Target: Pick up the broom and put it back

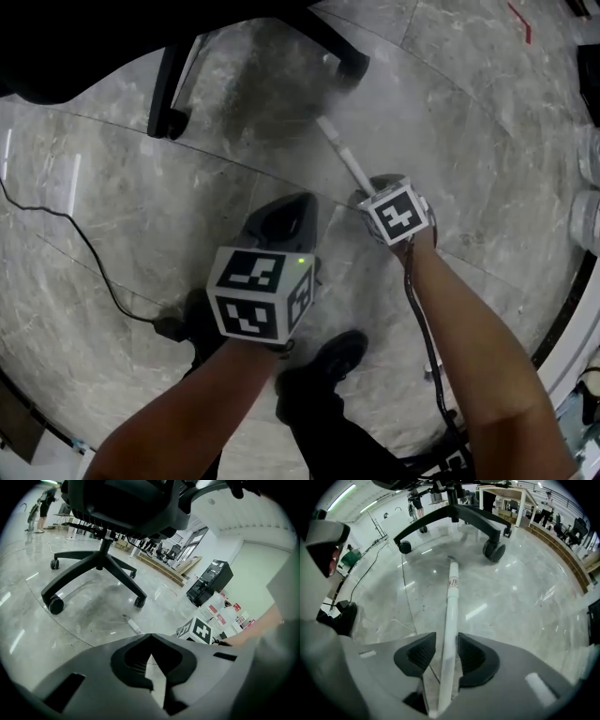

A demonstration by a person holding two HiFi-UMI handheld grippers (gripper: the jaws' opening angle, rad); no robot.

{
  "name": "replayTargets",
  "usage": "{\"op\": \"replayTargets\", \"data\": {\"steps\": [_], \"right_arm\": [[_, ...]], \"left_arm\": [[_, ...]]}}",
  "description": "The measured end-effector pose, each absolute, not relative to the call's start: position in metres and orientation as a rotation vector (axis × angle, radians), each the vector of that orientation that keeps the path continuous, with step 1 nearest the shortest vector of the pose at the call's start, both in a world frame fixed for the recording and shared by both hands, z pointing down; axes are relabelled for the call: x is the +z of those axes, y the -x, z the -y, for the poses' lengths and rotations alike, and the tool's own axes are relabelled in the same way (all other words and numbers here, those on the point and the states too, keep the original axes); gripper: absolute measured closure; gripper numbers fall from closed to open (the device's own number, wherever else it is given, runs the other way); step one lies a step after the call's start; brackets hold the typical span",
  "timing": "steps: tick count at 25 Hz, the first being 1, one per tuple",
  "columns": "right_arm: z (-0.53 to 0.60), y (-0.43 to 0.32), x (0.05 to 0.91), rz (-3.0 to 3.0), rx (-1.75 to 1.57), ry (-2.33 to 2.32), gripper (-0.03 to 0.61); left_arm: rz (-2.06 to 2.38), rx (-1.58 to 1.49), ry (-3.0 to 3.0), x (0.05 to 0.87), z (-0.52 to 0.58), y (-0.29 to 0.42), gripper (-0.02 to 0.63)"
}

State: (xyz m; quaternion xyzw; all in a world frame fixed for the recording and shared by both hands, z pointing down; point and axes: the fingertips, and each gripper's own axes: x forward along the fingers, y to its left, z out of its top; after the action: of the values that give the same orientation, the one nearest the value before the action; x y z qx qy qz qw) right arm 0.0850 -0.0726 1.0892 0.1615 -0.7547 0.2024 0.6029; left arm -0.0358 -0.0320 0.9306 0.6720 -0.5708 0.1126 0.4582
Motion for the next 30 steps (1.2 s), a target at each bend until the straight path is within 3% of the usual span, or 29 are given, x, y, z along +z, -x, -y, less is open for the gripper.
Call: {"op": "replayTargets", "data": {"steps": [2, 8, 13, 30], "right_arm": [[0.075, -0.09, 1.096, 1.721, 0.443, -0.383, 0.495], [0.073, -0.087, 1.091, 1.747, 0.436, -0.401, 0.5], [0.06, -0.077, 1.037, 1.824, 0.435, -0.417, 0.502], [0.009, -0.057, 0.564, 2.164, 0.288, -0.563, 0.502]], "left_arm": [[1.402, 0.269, -1.652, 0.932, 0.032, 0.038, 0.609], [1.413, 0.272, -1.654, 0.929, 0.033, 0.049, 0.609], [1.405, 0.304, -1.68, 0.898, 0.029, 0.054, 0.609], [1.519, 0.388, -1.832, 0.517, 0.037, 0.09, 0.609]]}}
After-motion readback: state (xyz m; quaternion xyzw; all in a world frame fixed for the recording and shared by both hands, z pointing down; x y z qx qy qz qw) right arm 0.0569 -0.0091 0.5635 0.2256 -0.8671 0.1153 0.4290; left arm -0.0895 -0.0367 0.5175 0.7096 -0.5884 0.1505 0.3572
